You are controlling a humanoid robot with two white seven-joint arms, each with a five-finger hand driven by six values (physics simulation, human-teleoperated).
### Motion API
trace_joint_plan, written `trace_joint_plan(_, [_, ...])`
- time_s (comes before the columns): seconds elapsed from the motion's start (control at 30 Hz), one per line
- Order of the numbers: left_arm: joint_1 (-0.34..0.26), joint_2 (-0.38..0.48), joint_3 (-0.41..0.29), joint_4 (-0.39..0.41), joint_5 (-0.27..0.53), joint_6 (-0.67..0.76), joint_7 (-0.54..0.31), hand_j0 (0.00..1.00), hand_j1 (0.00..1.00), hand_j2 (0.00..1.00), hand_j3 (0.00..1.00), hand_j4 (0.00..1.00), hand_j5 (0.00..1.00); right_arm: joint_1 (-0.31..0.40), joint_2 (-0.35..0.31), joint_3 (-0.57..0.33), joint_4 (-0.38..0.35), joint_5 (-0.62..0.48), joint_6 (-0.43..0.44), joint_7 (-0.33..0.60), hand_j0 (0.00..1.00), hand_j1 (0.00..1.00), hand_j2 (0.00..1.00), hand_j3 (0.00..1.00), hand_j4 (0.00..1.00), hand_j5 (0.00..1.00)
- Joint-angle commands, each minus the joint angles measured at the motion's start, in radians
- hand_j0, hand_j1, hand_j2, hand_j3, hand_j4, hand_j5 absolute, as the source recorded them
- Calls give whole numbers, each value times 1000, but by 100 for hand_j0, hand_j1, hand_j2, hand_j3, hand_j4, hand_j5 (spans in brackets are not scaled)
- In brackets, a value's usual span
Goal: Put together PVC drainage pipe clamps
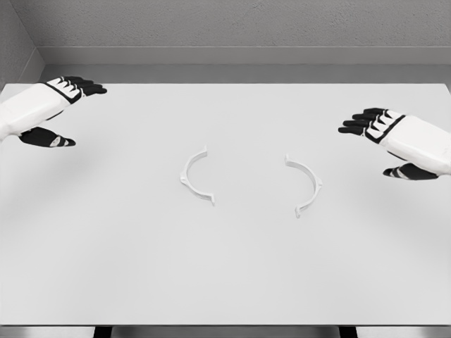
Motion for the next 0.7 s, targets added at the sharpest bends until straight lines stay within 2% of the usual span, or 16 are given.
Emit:
trace_joint_plan(0.0, [0,3,0,5,7,1,-2,100,100,100,100,100,100,2,6,7,4,-2,2,12,100,100,100,100,100,100])
trace_joint_plan(0.07, [-3,-4,2,7,7,1,-11,100,100,100,100,100,100,0,8,7,22,-10,2,9,100,100,100,100,100,100])
trace_joint_plan(0.2, [-3,-7,2,10,4,1,-39,100,100,100,100,100,100,-9,11,11,122,-12,2,-3,100,100,100,100,100,100])
trace_joint_plan(0.27, [-5,-30,3,11,-19,1,-40,100,100,100,100,100,100,-40,25,23,125,16,2,14,100,100,100,100,100,100])
trace_joint_plan(0.33, [-5,-35,0,13,-21,1,-40,100,100,100,100,100,100,-98,81,69,170,77,2,26,100,100,100,100,100,100])
trace_joint_plan(0.37, [-5,-49,0,13,-25,1,-42,100,100,100,100,100,100,-120,132,90,188,91,2,47,97,97,97,97,97,97])
trace_joint_plan(0.47, [-5,-87,0,41,-65,1,-45,100,100,100,100,100,100,-161,177,126,210,128,2,49,91,91,91,91,91,91])
trace_joint_plan(0.53, [-5,-113,0,54,-93,1,-45,100,100,100,100,100,100,-187,241,127,259,188,2,49,91,91,91,91,91,91])
trace_joint_plan(0.67, [-5,-138,-3,61,-122,1,-46,100,100,100,100,100,100,-187,276,118,266,188,2,48,92,92,92,92,92,92])
